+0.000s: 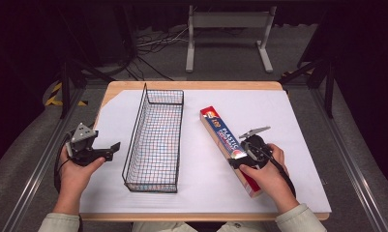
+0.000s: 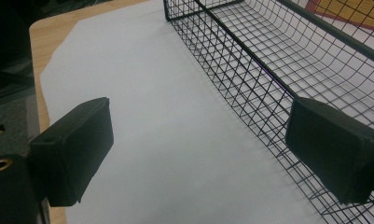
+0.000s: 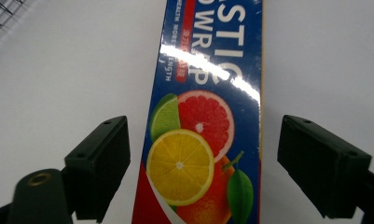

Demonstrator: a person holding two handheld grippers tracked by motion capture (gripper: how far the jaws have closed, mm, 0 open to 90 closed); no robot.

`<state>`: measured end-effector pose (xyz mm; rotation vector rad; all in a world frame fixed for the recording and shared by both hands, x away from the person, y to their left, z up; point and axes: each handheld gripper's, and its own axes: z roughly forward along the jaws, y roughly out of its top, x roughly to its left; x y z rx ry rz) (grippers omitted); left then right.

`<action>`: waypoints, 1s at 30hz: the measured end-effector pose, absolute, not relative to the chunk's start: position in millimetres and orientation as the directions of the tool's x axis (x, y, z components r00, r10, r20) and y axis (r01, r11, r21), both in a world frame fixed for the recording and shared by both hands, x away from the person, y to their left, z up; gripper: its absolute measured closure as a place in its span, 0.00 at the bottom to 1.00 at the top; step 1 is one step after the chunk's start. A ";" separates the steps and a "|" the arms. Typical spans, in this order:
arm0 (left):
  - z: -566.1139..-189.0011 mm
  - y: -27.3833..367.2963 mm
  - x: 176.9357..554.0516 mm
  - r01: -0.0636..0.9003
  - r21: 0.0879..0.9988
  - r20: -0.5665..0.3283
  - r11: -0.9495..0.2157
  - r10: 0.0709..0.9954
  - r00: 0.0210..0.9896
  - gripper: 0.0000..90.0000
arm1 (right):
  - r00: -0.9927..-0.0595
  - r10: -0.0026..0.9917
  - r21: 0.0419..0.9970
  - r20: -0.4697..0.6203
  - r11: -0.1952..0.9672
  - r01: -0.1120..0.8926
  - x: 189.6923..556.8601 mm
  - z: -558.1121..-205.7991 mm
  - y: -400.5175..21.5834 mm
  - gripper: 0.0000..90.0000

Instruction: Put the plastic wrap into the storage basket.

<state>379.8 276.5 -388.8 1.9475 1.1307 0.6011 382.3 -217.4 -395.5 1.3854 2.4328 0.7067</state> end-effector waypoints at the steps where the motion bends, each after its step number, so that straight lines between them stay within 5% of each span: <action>1: -389.1 276.5 380.1 0.501 0.814 0.007 -0.293 0.868 0.496 0.10 | -0.515 0.857 0.520 0.014 0.434 0.736 382.5 -397.6 -216.2 0.21; 14: -391.4 273.4 381.1 0.513 0.800 0.015 -0.312 0.864 0.503 0.12 | -0.510 0.859 0.457 -0.039 0.469 0.755 384.7 -409.9 -209.4 0.29; 30: -389.4 275.8 382.8 0.570 0.777 -0.066 -0.267 0.866 0.495 0.38 | -0.474 0.879 0.441 -0.052 0.446 0.779 383.7 -410.7 -204.4 0.44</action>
